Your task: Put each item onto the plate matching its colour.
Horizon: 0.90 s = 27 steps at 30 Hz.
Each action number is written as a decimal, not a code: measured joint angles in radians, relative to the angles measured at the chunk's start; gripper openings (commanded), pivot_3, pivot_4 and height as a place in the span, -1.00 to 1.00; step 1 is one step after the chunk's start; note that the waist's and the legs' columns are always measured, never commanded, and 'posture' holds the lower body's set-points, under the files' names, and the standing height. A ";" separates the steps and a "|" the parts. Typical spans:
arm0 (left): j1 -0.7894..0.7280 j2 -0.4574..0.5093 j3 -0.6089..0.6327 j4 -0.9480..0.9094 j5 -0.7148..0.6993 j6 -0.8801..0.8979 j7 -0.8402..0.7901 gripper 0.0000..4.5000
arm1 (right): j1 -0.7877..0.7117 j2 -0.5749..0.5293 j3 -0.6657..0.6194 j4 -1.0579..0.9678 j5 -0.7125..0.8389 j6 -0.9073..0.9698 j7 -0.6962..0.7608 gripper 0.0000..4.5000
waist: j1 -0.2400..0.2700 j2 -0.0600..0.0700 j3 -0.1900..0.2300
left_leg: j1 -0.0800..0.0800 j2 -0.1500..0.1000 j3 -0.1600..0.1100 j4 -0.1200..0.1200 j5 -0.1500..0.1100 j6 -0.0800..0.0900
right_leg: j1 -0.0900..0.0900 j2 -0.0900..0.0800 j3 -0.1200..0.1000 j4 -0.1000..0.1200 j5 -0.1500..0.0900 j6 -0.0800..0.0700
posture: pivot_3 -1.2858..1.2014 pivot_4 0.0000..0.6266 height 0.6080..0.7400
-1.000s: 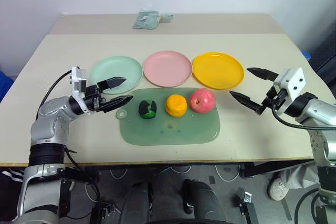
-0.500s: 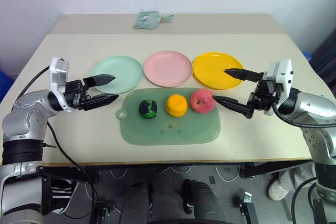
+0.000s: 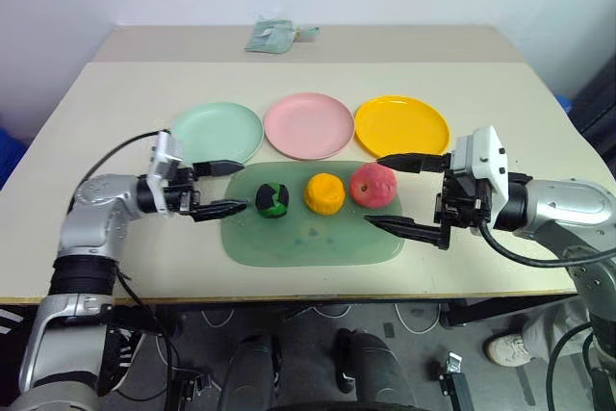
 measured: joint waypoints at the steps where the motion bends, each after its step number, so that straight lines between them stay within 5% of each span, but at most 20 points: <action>1: -0.015 -0.010 -0.012 0.021 0.017 -0.013 0.008 1.00 | 0.009 0.001 0.000 -0.002 -0.006 -0.001 -0.006 0.97 | 0.000 0.000 0.000 | 0.000 0.000 0.000 0.000 0.000 0.000 | 0.000 0.000 0.000 0.000 0.000 0.000 | 0.03 -0.52 1.00; 27: -0.067 -0.150 -0.074 0.141 0.157 -0.172 0.082 1.00 | 0.022 0.024 0.007 -0.009 -0.029 -0.036 -0.051 0.97 | 0.000 0.000 0.000 | 0.000 0.000 0.000 0.000 0.000 0.000 | 0.000 0.000 0.000 0.000 0.000 0.000 | 0.03 -0.52 1.00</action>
